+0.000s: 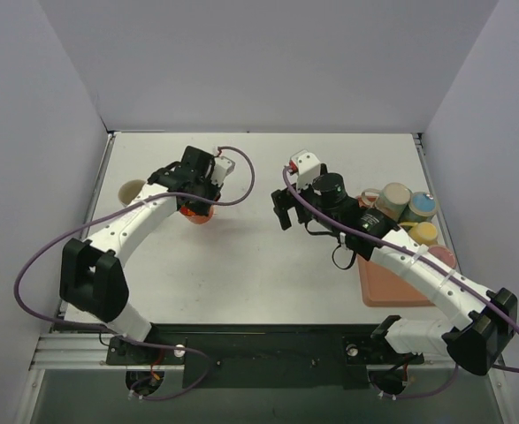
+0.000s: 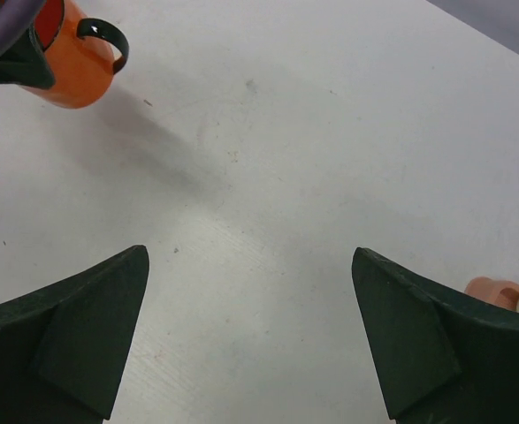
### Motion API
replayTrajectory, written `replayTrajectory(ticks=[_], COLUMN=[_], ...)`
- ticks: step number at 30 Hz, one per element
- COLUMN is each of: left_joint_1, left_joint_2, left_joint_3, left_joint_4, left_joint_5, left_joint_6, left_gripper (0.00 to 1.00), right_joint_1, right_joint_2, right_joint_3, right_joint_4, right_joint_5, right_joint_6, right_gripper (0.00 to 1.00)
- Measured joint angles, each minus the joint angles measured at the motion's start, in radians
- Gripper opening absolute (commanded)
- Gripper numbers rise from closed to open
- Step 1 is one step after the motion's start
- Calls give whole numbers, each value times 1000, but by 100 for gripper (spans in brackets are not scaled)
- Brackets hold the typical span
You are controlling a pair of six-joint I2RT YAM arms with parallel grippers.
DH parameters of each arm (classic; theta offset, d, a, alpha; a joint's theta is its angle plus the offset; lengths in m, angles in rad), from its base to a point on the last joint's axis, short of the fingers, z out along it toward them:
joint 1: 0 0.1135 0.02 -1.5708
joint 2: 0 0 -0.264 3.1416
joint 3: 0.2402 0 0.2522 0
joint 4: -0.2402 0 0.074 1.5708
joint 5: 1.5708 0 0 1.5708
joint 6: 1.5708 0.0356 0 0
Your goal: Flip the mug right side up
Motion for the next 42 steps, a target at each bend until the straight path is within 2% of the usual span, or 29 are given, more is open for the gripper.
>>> replayTrajectory(ticks=[9, 17, 19, 20, 21, 22, 23, 27, 31, 37, 42], left_joint_1=[143, 158, 166, 168, 170, 172, 173, 176, 178, 180, 179], left_joint_2=[218, 290, 299, 301, 301, 301, 301, 299, 259, 27, -142], left_joint_3=[41, 86, 98, 100, 100, 101, 101, 120, 145, 123, 55], left_joint_4=[-45, -65, -65, -64, -65, -66, -67, -84, -92, -48, 10], left_joint_5=[-46, -37, -30, -27, -23, -18, -18, 3, 47, 153, 232], left_joint_6=[26, 33, 34, 34, 35, 42, 46, 52, 55, 61, 66], left_gripper=[0, 0, 9, 28, 40, 64, 73, 75, 75, 77, 77], right_joint_1=[-13, -43, -54, -61, -69, -82, -95, -164, -238, -348, -413], right_joint_2=[-38, -74, -75, -77, -79, -80, -81, -76, 9, 346, 552], right_joint_3=[-70, -95, -97, -98, -99, -99, -99, -85, 52, 526, 666], right_joint_4=[-18, -19, -22, -24, -28, -35, -44, -113, -243, -499, -668], right_joint_5=[39, 44, 43, 40, 39, 38, 39, 32, 32, 61, 57], right_joint_6=[-1, -1, 0, -5, -8, -16, -31, -152, -338, -478, -513], right_gripper=[93, 93, 93, 93, 93, 93, 93, 94, 94, 90, 90])
